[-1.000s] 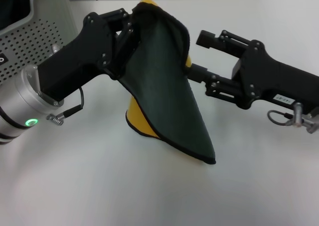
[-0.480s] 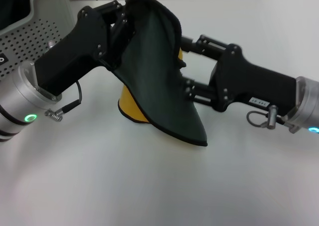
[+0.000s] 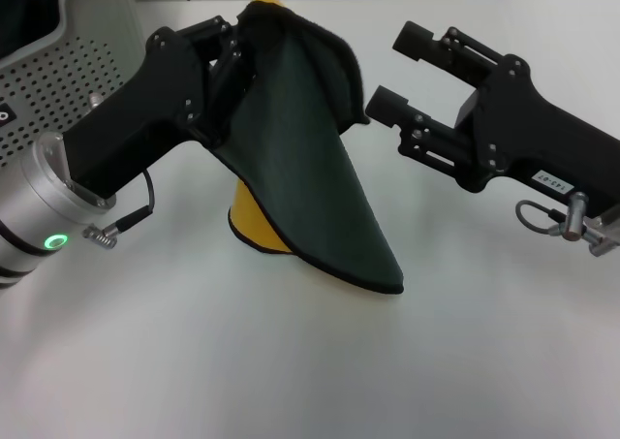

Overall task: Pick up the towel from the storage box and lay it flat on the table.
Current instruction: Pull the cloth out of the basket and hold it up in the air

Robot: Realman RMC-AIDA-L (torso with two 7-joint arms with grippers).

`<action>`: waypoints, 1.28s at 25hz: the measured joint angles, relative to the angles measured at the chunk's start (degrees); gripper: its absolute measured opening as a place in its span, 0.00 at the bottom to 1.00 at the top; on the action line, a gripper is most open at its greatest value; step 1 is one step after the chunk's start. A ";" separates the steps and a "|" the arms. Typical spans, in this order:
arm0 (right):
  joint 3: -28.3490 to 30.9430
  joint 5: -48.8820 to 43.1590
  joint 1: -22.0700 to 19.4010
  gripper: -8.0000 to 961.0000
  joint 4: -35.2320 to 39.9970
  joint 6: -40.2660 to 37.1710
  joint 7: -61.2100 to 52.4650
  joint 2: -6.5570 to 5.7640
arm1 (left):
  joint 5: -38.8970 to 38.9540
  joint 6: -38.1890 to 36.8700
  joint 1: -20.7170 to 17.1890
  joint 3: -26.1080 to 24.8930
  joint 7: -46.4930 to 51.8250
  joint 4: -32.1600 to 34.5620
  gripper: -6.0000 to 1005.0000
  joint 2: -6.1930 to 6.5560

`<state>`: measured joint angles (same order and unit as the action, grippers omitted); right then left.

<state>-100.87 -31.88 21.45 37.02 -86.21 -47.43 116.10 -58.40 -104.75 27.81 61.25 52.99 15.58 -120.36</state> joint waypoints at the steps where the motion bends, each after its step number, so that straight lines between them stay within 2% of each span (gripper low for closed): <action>1: 0.05 0.10 -0.44 0.70 0.32 -0.06 0.28 0.00 | 0.01 0.00 -0.01 0.00 -0.21 -0.12 0.05 0.00; 6: 0.16 0.73 -0.96 0.70 0.27 0.54 0.31 -0.03 | -0.19 0.00 -0.03 0.00 -0.35 -0.20 0.05 -0.02; 11: -0.46 0.62 -0.80 0.60 0.23 0.64 0.15 -0.02 | -0.23 -0.05 -0.04 0.00 -0.34 -0.23 0.05 -0.06; 13: -2.48 0.17 -0.45 0.51 0.49 0.91 0.62 -0.01 | -0.20 -0.05 -0.04 0.00 -0.34 -0.28 0.05 -0.06; 22: -6.34 1.83 -0.99 0.53 2.76 6.58 5.80 0.06 | 0.16 -0.01 -0.04 -0.14 -0.40 -0.32 0.06 -0.14; 32: -6.89 5.72 -1.29 0.52 2.98 5.79 7.64 0.09 | 0.22 -0.01 0.02 -0.21 -0.87 -0.86 0.06 -0.14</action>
<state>-107.75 -26.16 20.16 40.00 -80.43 -39.79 116.19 -58.18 -104.76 27.84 61.05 52.12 14.73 -120.50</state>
